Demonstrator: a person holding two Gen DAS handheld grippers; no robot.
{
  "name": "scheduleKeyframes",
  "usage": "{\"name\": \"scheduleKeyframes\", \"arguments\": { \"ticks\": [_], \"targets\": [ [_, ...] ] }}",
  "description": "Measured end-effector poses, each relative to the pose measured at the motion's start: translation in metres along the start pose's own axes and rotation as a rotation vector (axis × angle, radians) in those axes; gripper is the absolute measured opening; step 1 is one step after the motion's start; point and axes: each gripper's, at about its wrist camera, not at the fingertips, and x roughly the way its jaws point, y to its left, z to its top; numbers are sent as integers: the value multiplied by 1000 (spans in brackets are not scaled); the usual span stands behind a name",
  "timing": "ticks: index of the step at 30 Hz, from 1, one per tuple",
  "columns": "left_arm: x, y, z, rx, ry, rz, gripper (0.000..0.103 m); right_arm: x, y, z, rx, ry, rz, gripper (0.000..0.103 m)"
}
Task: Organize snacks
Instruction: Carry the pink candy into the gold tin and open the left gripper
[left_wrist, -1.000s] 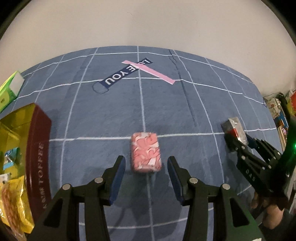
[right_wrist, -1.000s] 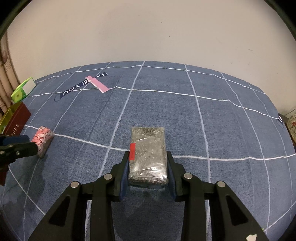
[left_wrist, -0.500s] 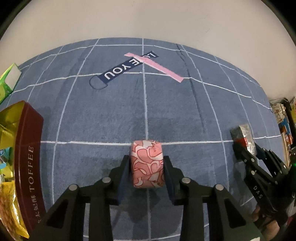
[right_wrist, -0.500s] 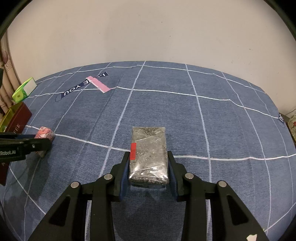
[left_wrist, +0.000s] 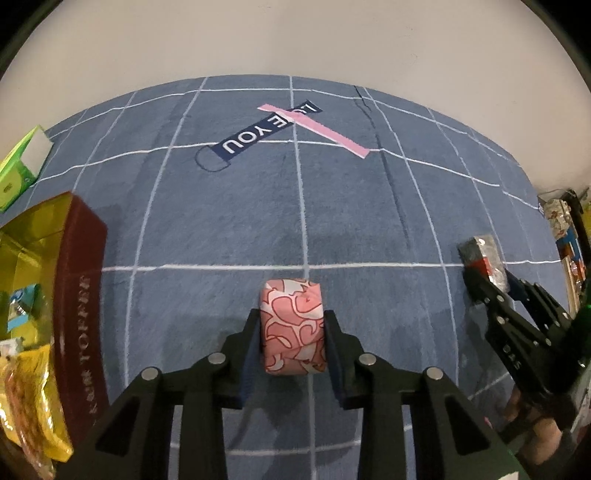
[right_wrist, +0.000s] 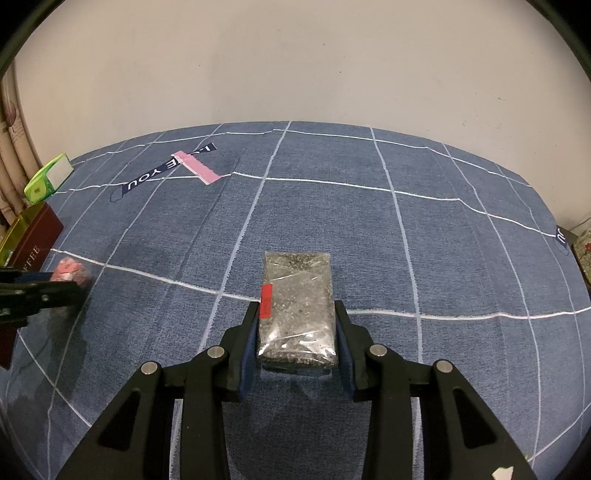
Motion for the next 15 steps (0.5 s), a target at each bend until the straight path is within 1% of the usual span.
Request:
{"name": "scheduleKeyframes", "arguments": {
  "ticks": [9, 15],
  "targets": [
    [-46, 12, -8, -26, -32, -5, 32, 0, 1, 0, -2, 0, -3, 35],
    [-81, 41, -11, -56, -70, 13, 32, 0, 0, 0, -2, 0, -3, 35]
  ]
}}
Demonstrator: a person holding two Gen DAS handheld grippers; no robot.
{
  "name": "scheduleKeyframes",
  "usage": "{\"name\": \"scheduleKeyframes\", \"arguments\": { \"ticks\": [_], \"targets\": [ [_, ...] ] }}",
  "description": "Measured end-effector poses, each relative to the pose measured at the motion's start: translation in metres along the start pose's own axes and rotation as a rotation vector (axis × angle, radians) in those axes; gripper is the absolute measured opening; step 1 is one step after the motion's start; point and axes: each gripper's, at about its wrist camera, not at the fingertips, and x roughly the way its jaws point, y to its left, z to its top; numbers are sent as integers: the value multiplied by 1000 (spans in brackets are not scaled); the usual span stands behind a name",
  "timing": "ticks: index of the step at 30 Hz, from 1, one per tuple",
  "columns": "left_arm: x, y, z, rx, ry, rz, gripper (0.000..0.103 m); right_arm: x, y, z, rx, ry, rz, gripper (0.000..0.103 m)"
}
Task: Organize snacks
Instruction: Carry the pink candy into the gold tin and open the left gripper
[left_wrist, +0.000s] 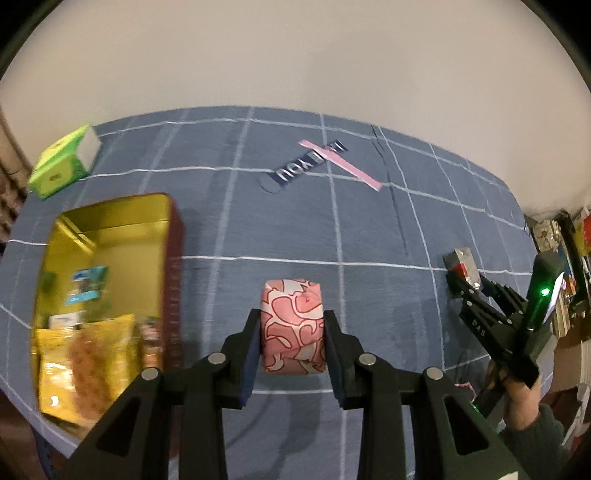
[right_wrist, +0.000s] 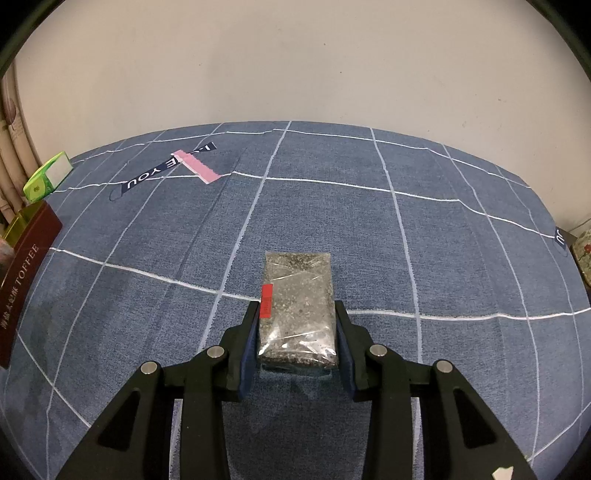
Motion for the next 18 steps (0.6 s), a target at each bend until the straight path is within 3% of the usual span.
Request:
{"name": "scheduleKeyframes", "arguments": {
  "ticks": [10, 14, 18],
  "targets": [
    [-40, 71, 3, -66, -47, 109, 32, 0, 0, 0, -1, 0, -1, 35],
    [-42, 105, 10, -91, -51, 180, 32, -1, 0, 0, -1, 0, -1, 35],
    [-35, 130, 16, -111, -29, 206, 32, 0, 0, 1, -2, 0, -2, 35]
  ]
}}
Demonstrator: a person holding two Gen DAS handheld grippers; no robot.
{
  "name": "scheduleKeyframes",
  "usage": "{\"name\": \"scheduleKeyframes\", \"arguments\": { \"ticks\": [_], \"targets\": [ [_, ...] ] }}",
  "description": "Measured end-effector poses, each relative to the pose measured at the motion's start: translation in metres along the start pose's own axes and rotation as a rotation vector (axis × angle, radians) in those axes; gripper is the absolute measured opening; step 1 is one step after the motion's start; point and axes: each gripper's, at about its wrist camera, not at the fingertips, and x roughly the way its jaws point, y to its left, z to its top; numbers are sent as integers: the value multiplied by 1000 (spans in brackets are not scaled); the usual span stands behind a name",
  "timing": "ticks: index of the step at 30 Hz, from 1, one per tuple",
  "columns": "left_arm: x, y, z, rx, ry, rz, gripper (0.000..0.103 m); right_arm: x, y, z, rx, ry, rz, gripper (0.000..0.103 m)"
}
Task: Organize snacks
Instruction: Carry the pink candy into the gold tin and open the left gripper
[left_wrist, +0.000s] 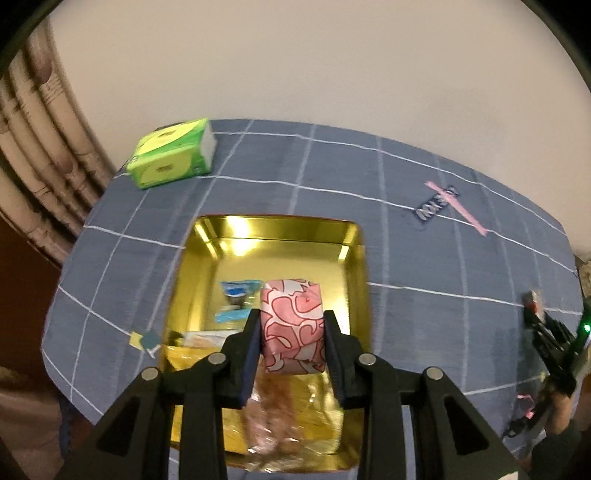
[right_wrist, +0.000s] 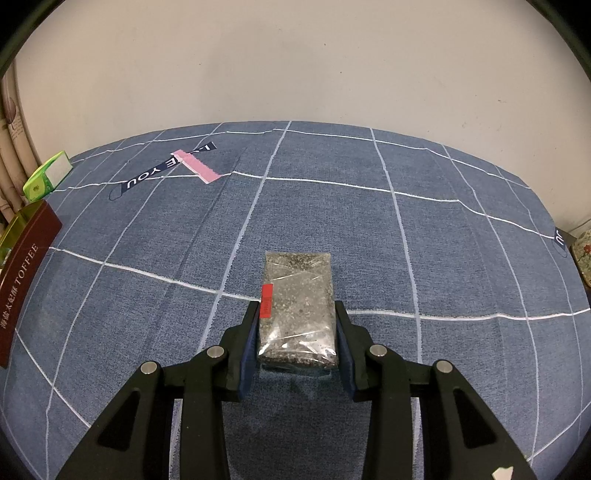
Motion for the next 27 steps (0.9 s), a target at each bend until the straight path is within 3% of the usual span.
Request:
{"name": "scheduleKeyframes", "arguments": {
  "ticks": [12, 27],
  "targets": [
    [43, 25, 17, -3, 58, -7, 32, 0, -1, 0, -2, 0, -2, 35],
    [83, 61, 19, -26, 130, 69, 32, 0, 2, 1, -3, 0, -4, 35]
  ]
}}
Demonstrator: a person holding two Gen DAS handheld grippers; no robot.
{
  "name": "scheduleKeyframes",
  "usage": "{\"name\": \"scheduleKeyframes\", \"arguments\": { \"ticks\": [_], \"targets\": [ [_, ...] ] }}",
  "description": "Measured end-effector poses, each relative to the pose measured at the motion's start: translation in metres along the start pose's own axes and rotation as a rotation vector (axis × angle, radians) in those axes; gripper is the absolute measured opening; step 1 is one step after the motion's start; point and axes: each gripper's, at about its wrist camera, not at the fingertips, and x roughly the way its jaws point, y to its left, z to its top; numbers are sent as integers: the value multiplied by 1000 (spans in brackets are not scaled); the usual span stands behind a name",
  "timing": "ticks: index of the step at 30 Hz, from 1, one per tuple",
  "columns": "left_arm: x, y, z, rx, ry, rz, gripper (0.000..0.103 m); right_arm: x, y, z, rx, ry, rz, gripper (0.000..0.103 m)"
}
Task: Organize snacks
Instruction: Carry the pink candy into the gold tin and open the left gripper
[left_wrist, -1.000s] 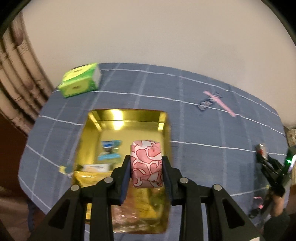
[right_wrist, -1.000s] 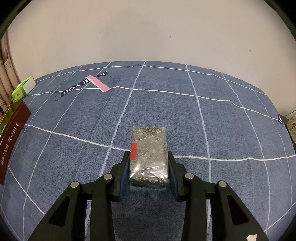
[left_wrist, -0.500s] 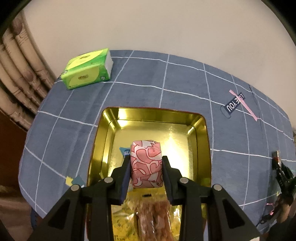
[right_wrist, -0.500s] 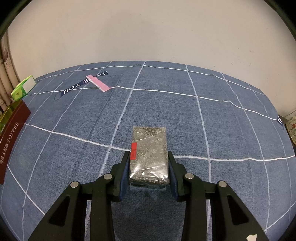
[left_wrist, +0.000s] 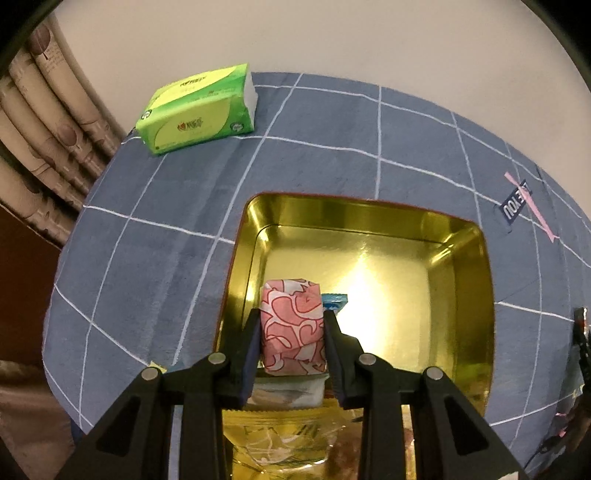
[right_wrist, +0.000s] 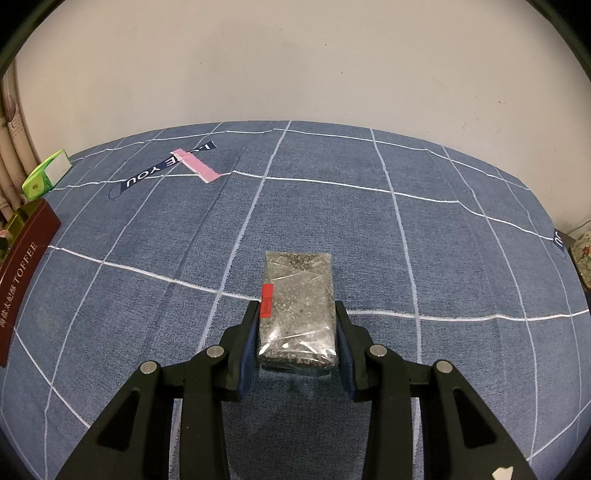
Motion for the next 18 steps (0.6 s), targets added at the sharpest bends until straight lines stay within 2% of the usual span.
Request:
{"name": "scheduleKeyframes", "arguments": {
  "ticks": [18],
  "targets": [
    [3, 3, -6, 44, -14, 73, 32, -1, -2, 1, -6, 0, -6, 35]
  ]
}}
